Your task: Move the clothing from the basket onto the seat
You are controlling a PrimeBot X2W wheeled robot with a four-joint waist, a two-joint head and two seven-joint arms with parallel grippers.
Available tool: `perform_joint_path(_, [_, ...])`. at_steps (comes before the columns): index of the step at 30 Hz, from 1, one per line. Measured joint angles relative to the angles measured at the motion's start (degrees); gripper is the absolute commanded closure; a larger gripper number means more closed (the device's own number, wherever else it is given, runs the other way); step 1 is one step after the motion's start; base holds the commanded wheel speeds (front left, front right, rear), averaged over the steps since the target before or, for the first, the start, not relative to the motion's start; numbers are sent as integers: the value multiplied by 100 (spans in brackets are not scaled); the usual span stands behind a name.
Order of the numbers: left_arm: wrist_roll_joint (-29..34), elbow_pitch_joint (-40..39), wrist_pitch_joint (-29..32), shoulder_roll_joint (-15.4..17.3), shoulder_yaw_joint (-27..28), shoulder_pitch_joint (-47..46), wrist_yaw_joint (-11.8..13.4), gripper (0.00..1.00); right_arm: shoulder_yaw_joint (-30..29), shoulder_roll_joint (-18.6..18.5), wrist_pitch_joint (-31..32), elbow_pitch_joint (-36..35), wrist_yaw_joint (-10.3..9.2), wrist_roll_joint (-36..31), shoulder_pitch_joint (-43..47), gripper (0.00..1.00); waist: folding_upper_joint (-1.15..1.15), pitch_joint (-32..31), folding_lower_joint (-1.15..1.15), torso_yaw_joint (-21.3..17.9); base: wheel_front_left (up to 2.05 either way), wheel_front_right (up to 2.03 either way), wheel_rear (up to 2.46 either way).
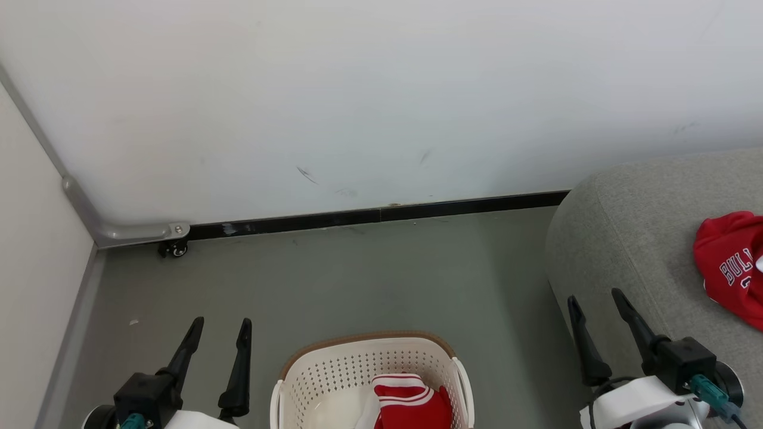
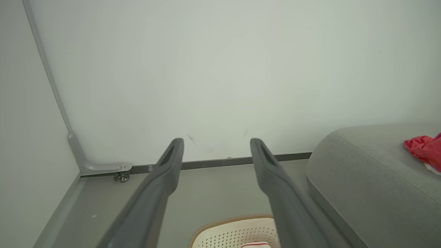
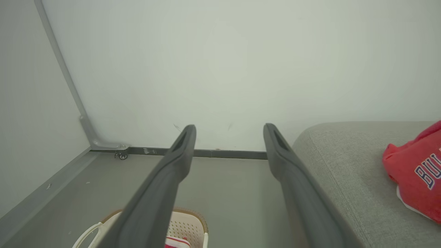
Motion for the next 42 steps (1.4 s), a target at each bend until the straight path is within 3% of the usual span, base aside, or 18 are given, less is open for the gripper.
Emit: perform_joint_path(42, [346,5,1,-210,203,320,-119,0,-27,96,436,-1181,0,-23,874,0,0,-145,0,-202,0,0,0])
